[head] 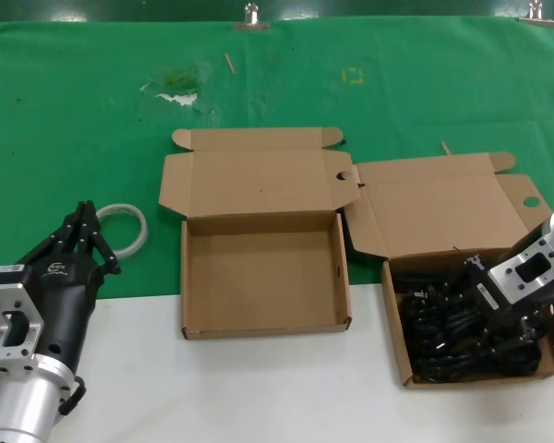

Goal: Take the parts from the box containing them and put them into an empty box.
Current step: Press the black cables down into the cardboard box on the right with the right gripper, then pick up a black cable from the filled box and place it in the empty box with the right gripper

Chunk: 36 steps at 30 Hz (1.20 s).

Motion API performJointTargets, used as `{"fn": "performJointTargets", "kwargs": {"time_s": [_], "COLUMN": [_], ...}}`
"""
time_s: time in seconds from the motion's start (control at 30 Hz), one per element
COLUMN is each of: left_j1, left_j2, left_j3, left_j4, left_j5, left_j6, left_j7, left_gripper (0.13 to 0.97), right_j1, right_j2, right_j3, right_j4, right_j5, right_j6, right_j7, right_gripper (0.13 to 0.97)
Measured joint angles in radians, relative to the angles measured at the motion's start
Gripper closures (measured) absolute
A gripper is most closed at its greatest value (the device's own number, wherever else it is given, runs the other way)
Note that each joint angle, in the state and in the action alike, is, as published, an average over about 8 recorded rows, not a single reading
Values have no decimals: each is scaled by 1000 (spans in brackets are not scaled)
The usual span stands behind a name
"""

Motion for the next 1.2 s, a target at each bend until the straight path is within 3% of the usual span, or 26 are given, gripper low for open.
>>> {"fn": "performJointTargets", "kwargs": {"time_s": [0.17,0.47,1.2], "left_j1": [0,0,0], "left_j2": [0,0,0], "left_j3": [0,0,0], "left_j4": [0,0,0], "left_j5": [0,0,0], "left_j6": [0,0,0], "left_j7": [0,0,0], "left_gripper": [941,941,941], "right_j1": [-3,-8,42], "right_j2": [0,0,23], "right_j3": [5,10,51], "right_j4": [7,26,134], "right_j5": [-1,-4,25], "right_j6": [0,0,-65], "right_j7": [6,20,141], "right_gripper": [705,839,869]}}
